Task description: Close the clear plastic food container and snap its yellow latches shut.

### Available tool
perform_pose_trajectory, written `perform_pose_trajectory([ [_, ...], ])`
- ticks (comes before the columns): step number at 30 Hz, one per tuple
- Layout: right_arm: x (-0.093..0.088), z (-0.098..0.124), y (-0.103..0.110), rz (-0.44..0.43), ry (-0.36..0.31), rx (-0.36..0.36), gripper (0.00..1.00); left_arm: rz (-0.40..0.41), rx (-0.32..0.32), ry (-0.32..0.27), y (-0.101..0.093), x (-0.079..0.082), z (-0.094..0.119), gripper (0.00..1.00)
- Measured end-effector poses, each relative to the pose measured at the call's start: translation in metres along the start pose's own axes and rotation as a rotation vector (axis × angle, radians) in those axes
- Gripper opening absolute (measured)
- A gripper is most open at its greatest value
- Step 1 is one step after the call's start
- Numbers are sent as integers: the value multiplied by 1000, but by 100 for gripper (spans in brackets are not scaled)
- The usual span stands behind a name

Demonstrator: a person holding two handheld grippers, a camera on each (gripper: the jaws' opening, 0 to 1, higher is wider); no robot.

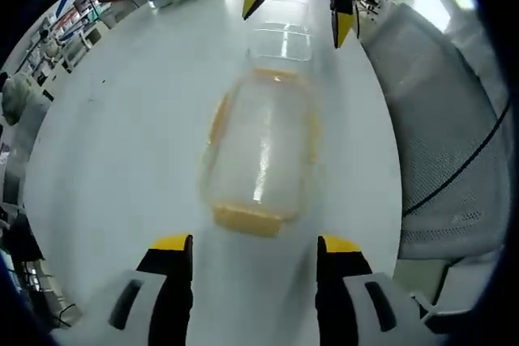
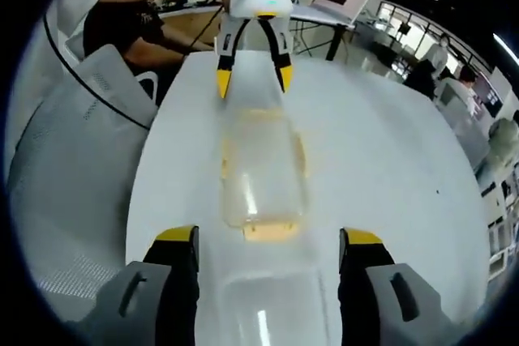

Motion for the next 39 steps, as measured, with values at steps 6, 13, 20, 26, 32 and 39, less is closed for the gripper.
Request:
perform_pose_trajectory([
  [6,-3,-13,-2,8,25,28,67,-19,-23,11,9,3,-4,55],
  [13,-9,-25,-2,20,58,58,66,-31,-56,19,18,6,-11,52],
  [20,-14,-34,-2,16,78,78,64,-44,-83,35,23,2,-16,51],
  [26,-16,-42,1,18,88,92,63,-50,-92,49,24,-1,-19,50],
  [32,-16,-48,3,22,90,101,60,-61,-109,47,23,1,-23,47],
  [39,-14,-55,4,33,88,115,53,-72,-119,54,24,0,-27,44],
])
Point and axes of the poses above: the point that each gripper's makers call its tool centre point, and the gripper's own axes: z roughly backward along the fingers, y roughly to its left, x roughly out of its top, the point moved 4 cm from there along z, roughly backward along the fingers, and after that the axes turned 12 degrees about -x, right-handed, at the moved point
